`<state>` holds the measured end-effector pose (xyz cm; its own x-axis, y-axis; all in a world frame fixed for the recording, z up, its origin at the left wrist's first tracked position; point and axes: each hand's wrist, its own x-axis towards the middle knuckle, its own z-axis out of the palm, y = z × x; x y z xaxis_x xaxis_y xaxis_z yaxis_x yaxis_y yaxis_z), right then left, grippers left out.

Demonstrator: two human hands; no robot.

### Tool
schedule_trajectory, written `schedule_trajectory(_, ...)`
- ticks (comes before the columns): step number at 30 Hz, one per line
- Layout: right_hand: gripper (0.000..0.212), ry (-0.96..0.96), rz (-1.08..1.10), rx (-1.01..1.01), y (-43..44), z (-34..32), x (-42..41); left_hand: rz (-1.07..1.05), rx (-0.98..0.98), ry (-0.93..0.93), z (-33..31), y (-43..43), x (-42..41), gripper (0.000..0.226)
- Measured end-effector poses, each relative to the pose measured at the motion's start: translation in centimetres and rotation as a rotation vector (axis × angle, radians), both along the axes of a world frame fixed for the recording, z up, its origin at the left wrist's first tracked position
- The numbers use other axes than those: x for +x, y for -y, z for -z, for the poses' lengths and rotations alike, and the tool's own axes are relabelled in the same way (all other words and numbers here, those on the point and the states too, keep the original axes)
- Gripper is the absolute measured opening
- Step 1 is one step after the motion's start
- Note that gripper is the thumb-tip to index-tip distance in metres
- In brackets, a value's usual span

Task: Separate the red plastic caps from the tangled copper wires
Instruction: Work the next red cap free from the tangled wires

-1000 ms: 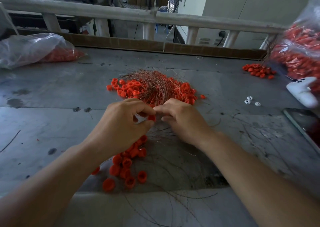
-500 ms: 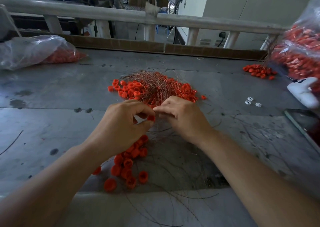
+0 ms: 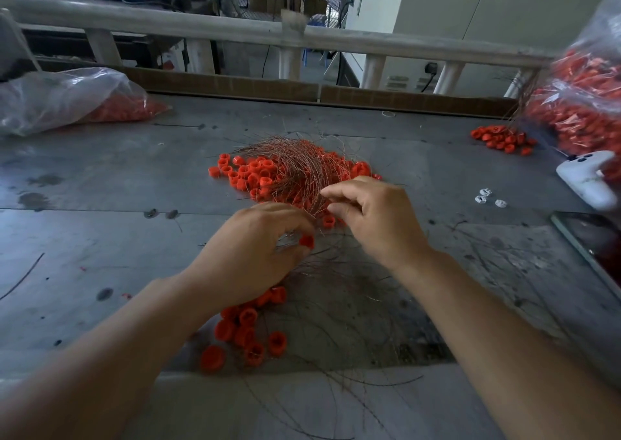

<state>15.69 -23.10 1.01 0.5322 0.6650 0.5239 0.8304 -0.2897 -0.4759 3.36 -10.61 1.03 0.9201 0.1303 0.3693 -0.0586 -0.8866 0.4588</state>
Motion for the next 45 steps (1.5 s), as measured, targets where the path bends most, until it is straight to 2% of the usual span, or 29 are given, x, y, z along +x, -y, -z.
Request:
schedule_trajectory(3,0.039,0.021,-0.072,-0.114,-0.2,0.2,0.0,-0.004,-0.001,0.000,0.0,-0.1,0.0,0.017)
schedule_trajectory(5,0.041,0.019,-0.139,-0.170,-0.4,0.4,-0.3,-0.004,0.009,-0.002,0.1,-0.1,0.0,0.018)
schedule_trajectory(10,0.021,-0.002,-0.162,-0.092,-0.7,0.6,-0.3,0.020,-0.001,0.012,0.3,-0.2,0.1,0.019)
schedule_trajectory(14,0.015,-0.032,-0.095,0.123,-0.3,0.0,0.1,0.014,-0.019,0.012,0.5,-0.4,0.5,0.017)
schedule_trajectory(19,0.016,-0.343,-0.046,0.487,0.8,-2.1,0.7,-0.056,-0.005,-0.197,1.1,-0.3,1.3,0.009)
schedule_trajectory(24,0.009,-0.595,-0.026,0.834,2.5,-4.0,1.5,-0.040,-0.011,-0.208,1.0,-0.4,1.2,0.007)
schedule_trajectory(31,0.007,-0.642,-0.060,1.052,4.0,-5.6,1.8,-0.036,-0.023,-0.236,1.0,-0.4,1.2,0.009)
schedule_trajectory(35,0.005,-0.649,-0.026,1.042,4.1,-5.8,1.8,-0.036,-0.042,-0.189,1.0,-0.4,1.0,0.010)
schedule_trajectory(39,0.011,-0.597,-0.012,1.019,4.8,-6.0,2.0,-0.106,-0.158,-0.037,0.1,-0.8,0.5,0.020)
schedule_trajectory(42,0.018,-0.439,0.014,0.837,5.1,-6.0,2.4,-0.144,-0.314,0.106,-0.9,-1.1,-0.3,0.030)
schedule_trajectory(45,0.030,-0.273,-0.007,0.498,4.3,-5.4,1.5,-0.088,-0.610,0.169,-1.3,-1.1,-0.9,0.037)
